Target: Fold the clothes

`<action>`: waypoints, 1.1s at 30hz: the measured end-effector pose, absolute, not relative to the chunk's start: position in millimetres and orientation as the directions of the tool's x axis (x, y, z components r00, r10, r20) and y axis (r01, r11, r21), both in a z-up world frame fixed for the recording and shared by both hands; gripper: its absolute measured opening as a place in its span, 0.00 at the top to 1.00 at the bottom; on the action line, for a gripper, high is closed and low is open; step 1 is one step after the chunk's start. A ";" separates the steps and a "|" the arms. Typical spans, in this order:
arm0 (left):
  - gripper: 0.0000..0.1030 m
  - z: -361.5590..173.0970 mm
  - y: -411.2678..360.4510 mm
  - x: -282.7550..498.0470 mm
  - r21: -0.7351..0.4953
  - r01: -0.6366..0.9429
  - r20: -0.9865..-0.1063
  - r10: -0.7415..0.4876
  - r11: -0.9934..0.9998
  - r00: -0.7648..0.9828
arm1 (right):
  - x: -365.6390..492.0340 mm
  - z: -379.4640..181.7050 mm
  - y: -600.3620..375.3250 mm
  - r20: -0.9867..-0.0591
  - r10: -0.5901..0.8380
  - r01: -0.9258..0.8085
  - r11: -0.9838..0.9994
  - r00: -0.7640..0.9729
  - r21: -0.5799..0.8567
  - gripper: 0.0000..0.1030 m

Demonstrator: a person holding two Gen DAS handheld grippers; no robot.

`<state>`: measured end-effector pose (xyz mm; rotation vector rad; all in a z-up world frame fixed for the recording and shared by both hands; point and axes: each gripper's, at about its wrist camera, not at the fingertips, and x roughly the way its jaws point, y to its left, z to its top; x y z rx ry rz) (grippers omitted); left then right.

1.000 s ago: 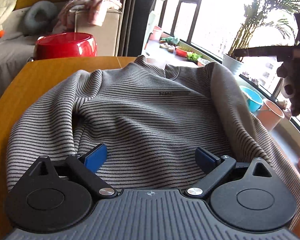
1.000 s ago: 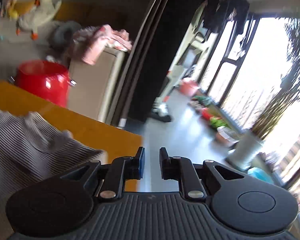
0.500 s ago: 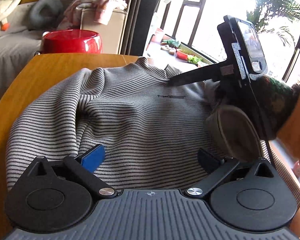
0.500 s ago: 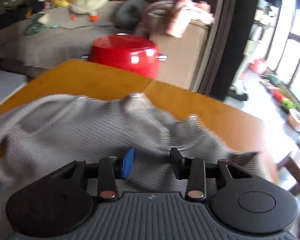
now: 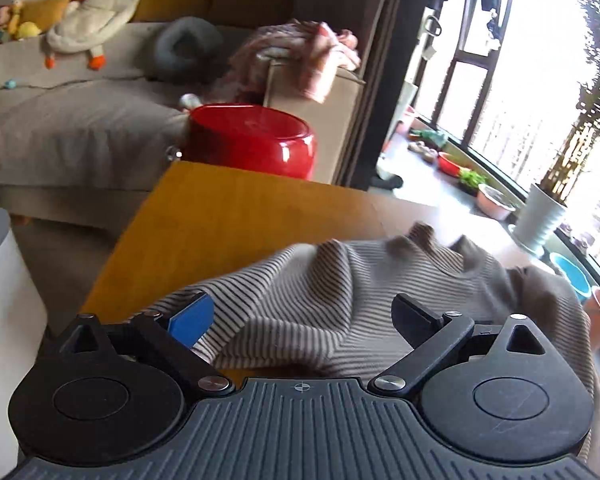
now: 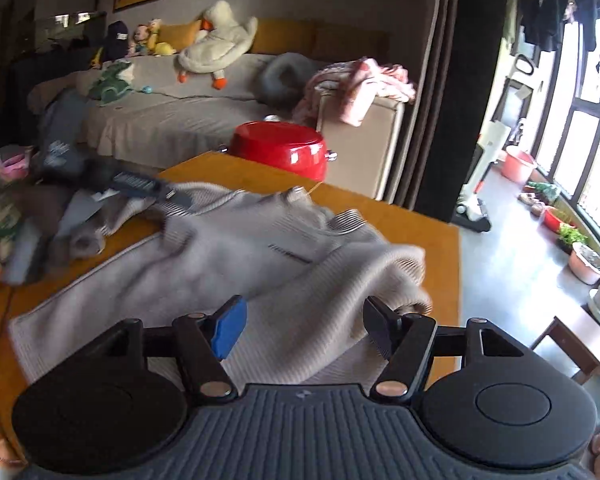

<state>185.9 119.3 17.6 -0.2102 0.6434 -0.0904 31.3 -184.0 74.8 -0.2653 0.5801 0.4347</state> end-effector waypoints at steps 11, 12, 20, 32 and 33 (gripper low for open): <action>0.05 28.6 79.2 142.7 -0.319 0.218 -0.559 -0.369 0.922 0.743 | 42.3 23.0 -138.0 -0.700 0.268 -0.497 0.856 0.662 -0.142 0.69; 0.05 25.4 75.1 141.7 -0.324 0.229 -0.560 -0.382 0.918 0.735 | 43.1 22.7 -138.1 -0.701 0.267 -0.497 0.856 0.661 -0.143 0.74; 0.04 -1.2 61.4 144.2 -0.328 0.227 -0.620 -0.390 0.917 0.680 | 56.2 71.5 -200.6 -0.599 0.275 -0.351 0.936 0.752 -0.011 0.90; 0.02 -9.6 64.4 142.8 -0.338 0.236 -0.627 -0.405 0.911 0.666 | 83.6 220.3 -315.8 -0.262 0.210 -0.136 0.952 0.942 0.275 0.97; 0.02 -9.4 64.5 142.6 -0.340 0.238 -0.625 -0.408 0.910 0.665 | 88.3 224.0 -309.2 -0.259 0.227 -0.154 0.949 0.939 0.275 0.97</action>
